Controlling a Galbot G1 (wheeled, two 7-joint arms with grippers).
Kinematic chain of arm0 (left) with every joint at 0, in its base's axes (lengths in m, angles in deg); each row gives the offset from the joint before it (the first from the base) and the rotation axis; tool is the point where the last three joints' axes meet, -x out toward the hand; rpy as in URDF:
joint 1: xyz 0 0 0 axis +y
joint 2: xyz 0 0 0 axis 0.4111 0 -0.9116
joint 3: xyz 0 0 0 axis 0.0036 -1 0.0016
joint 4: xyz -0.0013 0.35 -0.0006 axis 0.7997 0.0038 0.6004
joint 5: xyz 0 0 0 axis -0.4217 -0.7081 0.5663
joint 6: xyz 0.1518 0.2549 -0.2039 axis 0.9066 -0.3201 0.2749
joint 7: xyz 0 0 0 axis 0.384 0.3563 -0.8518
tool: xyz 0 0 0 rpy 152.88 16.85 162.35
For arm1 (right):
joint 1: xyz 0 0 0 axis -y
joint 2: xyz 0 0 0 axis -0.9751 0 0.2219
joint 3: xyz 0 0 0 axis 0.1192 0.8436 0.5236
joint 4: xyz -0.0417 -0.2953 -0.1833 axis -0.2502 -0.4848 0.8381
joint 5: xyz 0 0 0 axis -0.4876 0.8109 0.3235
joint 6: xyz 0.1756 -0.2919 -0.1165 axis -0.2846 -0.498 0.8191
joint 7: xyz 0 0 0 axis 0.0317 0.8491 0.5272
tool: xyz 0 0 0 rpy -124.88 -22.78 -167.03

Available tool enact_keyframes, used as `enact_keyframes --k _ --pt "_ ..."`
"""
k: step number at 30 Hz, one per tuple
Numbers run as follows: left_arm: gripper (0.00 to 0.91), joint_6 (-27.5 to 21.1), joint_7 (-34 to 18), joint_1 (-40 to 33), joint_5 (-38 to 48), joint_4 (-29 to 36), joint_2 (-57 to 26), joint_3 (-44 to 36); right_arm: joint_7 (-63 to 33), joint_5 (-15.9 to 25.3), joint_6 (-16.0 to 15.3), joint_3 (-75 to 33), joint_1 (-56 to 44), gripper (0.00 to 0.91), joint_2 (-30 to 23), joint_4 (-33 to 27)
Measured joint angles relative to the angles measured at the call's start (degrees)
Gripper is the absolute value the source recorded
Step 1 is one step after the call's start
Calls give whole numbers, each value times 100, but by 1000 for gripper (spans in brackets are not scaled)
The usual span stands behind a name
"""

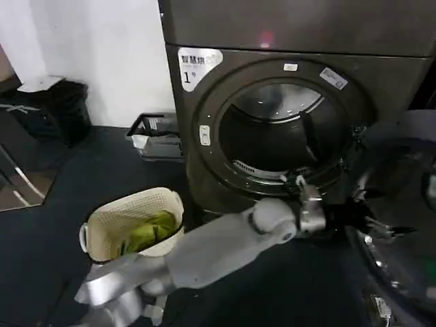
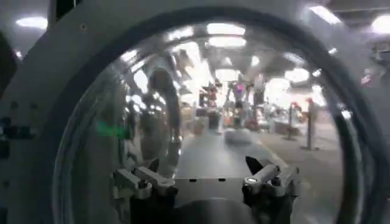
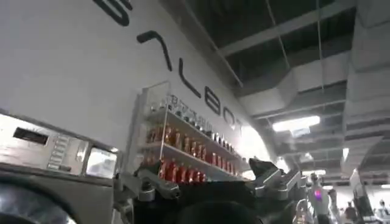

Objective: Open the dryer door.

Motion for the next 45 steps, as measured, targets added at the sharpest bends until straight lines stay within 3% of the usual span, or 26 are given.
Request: enact_keyframes --k 15,34,40,45 --pt "907 94 -73 -150 -100 -493 -6 -94 -91 135 151 -375 -218 907 44 -216" --pt "907 202 32 -116 -81 -448 -6 -182 -77 119 145 -519 -346 907 54 -297" --pt "907 495 -15 -117 -398 -411 -6 -214 -79 125 117 -547 -351 907 62 -290" --pt "907 1017 -238 -61 -693 -224 -5 -294 -79 126 115 -535 -352 907 87 -294"
